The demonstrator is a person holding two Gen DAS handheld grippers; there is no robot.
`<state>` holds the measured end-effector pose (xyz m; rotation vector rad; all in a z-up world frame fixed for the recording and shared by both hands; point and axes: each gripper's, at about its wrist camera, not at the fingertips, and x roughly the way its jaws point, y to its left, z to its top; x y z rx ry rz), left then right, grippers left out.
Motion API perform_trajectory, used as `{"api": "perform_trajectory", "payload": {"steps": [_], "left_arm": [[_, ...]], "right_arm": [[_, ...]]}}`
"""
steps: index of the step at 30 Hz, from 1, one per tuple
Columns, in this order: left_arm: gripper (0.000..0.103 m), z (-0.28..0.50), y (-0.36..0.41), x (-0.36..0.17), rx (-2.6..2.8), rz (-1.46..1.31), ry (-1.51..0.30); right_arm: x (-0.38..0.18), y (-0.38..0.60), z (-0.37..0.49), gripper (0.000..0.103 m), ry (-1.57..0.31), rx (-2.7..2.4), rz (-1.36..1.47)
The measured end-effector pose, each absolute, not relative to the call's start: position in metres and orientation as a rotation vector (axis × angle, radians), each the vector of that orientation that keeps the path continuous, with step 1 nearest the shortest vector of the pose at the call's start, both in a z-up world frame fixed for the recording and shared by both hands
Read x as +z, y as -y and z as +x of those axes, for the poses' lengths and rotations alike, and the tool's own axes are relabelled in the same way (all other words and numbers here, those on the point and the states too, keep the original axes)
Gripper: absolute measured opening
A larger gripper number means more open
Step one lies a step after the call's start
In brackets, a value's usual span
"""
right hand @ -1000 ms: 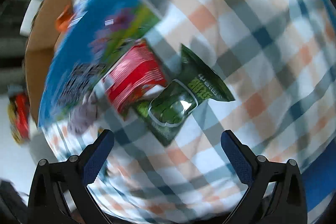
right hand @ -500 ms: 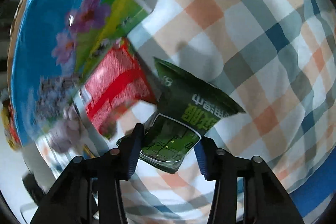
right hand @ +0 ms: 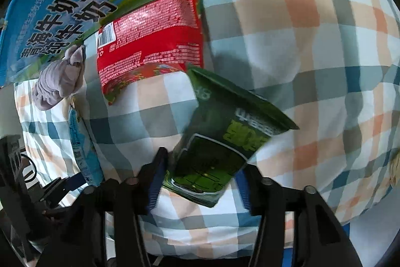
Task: Organize soft objects
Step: 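Grasp the blue bar with the left gripper while the right grasps the green bag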
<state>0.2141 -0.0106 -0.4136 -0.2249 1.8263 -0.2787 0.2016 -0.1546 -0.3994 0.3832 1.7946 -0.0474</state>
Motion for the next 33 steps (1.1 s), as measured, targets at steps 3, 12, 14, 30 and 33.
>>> {"api": "perform_trajectory", "payload": {"steps": [3,12,14,30,33], "left_arm": [[0.07,0.22,0.012,-0.416,-0.255,-0.236,-1.807],[0.03,0.217,0.044,-0.408,-0.261,-0.155,-1.757],[0.03,0.212,0.051,-0.41,-0.253,-0.123,-1.746],[0.013,0.206,0.051,-0.382,-0.215,-0.079,-1.645],[0.012,0.202,0.047,-0.365,-0.217,-0.079,-1.62]], "right_arm": [[-0.417,0.156,0.199,0.059,-1.811,-0.069,0.426],[-0.415,0.144,0.189,0.048,-1.869,0.041,0.296],[-0.413,0.127,0.185,0.048,-1.874,0.087,0.212],[-0.384,0.151,0.159,0.041,-1.77,-0.012,0.372],[-0.371,0.155,0.152,0.04,-1.755,-0.003,0.356]]}}
